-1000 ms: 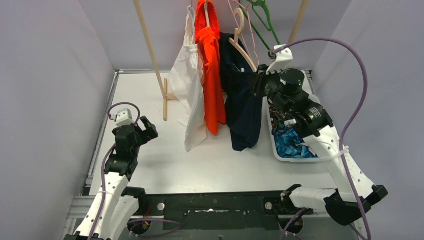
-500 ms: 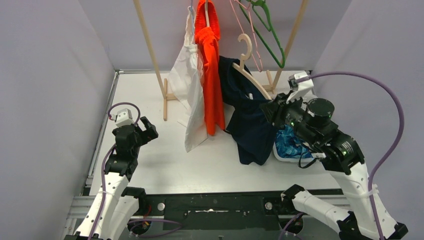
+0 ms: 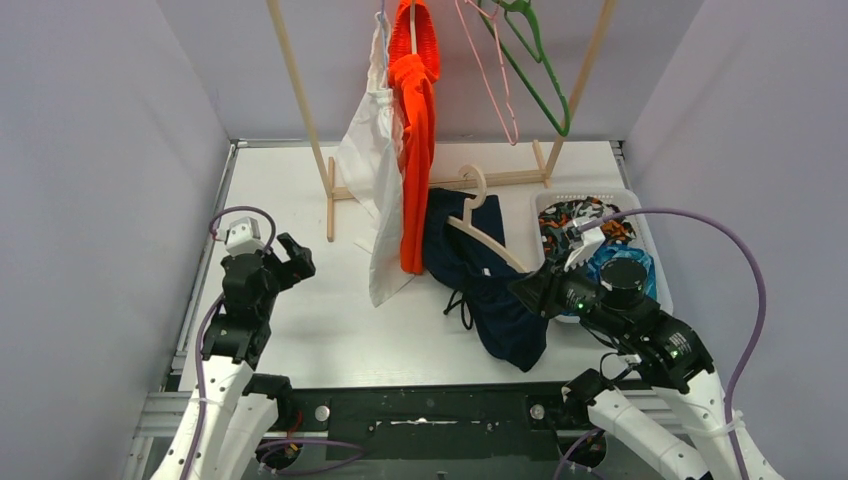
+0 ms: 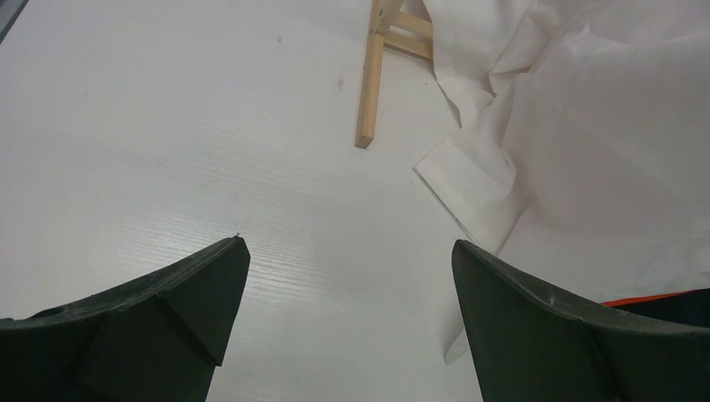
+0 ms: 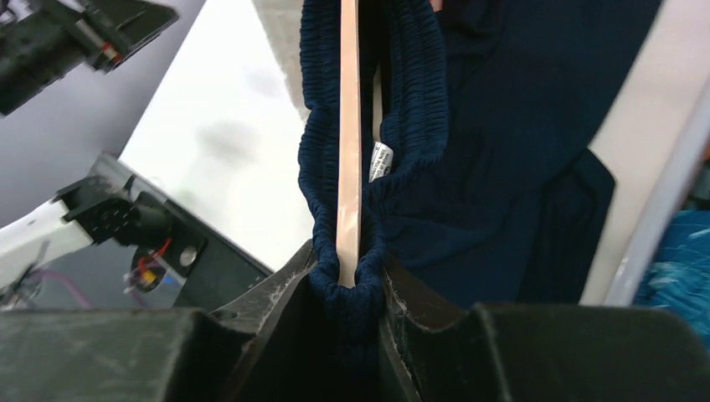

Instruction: Remove the shorts from the hanger

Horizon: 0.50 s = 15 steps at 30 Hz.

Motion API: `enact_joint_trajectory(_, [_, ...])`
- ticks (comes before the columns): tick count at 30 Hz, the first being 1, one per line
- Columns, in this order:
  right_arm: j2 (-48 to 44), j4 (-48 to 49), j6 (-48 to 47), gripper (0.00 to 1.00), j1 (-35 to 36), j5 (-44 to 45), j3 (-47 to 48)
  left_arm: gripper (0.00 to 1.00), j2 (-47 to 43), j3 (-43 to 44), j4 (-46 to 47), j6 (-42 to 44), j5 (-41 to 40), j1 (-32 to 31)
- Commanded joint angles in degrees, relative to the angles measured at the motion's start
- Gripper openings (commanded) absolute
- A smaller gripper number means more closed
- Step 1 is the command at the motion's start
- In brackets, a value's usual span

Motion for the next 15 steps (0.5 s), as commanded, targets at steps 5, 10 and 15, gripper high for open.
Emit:
enact_joint_trajectory(5, [-6.52, 14.10, 3.13, 0.00, 0.47, -18.53, -5.22, 0.94, -0.61, 3.15, 1.46, 0.82, 4.07, 0.41])
enact_joint_trajectory(10, [-4.62, 20.64, 3.64, 0.00, 0.62, -24.12, -10.15, 0.94, -2.32, 3.62, 1.48, 0.82, 5.32, 0.42])
enact_joint_trajectory(15, [0.64, 26.16, 3.48, 0.00, 2.63, -24.94, -12.58, 0.94, -6.45, 3.39, 1.71, 0.82, 4.55, 0.48])
